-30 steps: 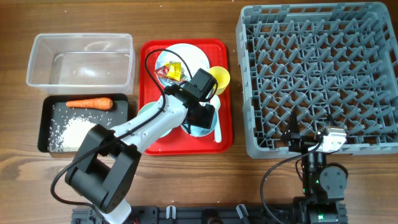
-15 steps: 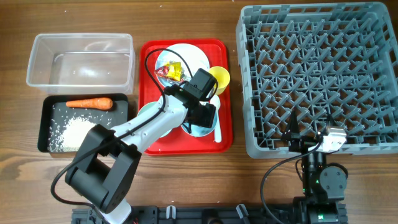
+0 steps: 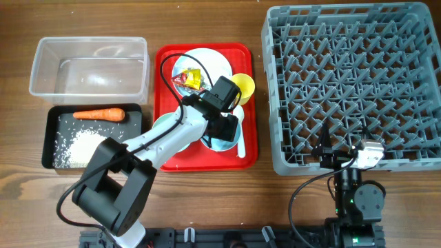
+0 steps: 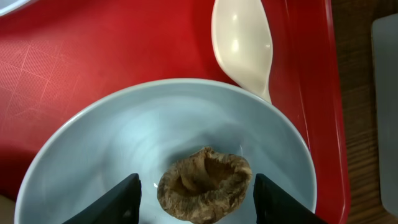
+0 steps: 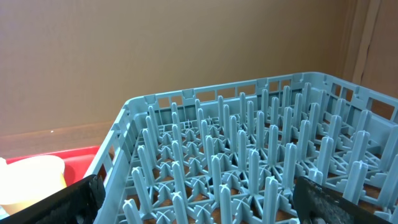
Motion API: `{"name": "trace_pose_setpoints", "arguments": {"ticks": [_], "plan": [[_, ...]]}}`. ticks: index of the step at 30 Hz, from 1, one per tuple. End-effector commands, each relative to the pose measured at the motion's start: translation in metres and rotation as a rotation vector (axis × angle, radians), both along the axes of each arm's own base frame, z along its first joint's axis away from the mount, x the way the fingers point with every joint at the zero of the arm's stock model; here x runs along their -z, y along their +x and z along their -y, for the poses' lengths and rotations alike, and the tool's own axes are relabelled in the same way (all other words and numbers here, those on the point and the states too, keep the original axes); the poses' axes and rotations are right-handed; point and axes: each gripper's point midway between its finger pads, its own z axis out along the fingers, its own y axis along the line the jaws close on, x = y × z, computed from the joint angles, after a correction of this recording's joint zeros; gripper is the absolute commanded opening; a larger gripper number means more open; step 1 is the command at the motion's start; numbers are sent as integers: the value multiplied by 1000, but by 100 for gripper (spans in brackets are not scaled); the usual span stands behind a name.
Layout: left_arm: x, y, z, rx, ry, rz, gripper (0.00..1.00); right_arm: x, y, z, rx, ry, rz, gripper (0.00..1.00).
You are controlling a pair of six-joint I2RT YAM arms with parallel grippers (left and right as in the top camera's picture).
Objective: Sort waste into correct bins and load items into the dishwasher rack
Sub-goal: 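Lower the left gripper and grasp the brown food piece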
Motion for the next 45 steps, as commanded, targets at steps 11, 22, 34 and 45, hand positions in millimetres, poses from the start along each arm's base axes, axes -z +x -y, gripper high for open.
{"name": "trace_pose_setpoints", "arguments": {"ticks": [11,22,34,45], "plan": [[14,-8,-6,6,29,-17,55,0,0,3,14,8,3,100],[14,-7,-6,6,28,-14,29,0,0,3,14,8,3,100],[15,-11,-10,5,41,-31,53,0,0,3,14,8,3,100],[16,-14,-12,5,50,-45,49,0,0,3,14,8,3,100]]}}
